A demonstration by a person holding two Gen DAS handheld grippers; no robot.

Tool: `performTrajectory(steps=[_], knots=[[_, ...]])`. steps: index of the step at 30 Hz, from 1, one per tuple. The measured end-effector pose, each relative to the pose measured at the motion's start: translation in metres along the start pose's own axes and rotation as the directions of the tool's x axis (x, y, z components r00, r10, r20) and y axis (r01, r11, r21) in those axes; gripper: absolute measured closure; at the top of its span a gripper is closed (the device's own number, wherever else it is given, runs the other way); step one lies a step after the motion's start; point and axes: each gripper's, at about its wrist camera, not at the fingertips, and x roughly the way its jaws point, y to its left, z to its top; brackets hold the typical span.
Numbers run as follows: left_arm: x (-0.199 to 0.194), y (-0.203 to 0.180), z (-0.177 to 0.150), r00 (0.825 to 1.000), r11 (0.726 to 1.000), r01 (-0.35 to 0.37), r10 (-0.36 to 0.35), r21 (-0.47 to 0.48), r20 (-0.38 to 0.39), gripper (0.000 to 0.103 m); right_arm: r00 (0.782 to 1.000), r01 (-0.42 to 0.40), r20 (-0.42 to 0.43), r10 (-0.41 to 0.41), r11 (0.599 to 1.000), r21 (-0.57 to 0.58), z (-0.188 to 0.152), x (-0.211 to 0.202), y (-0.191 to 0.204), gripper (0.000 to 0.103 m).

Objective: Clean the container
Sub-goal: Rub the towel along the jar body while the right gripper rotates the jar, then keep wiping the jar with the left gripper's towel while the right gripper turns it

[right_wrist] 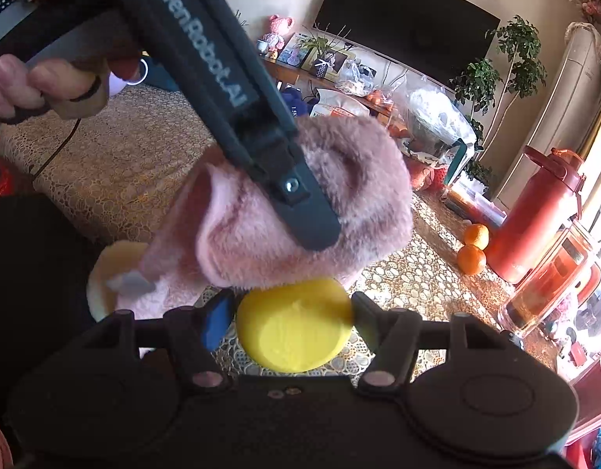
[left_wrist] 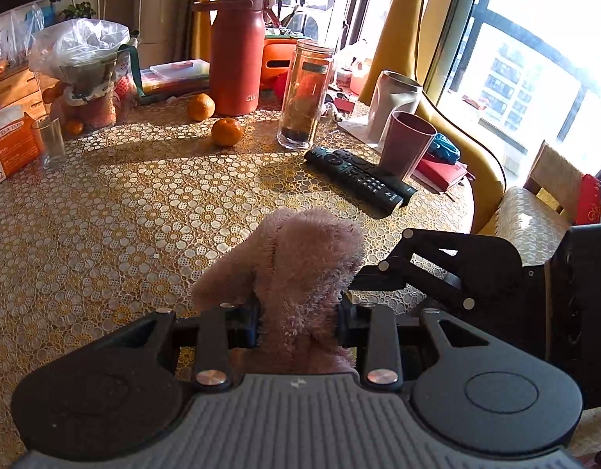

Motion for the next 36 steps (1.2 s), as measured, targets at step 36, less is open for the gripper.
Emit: performTrajectory(steps=[36], knots=[[0.006,0.057,-0.043,0.992,0.978,-0.120,0.109,-0.170,-0.071,0.069,0.990,-0.134,0.011,0.140,0.921,0.366,-0.035,0.006,-0.025,0.039]])
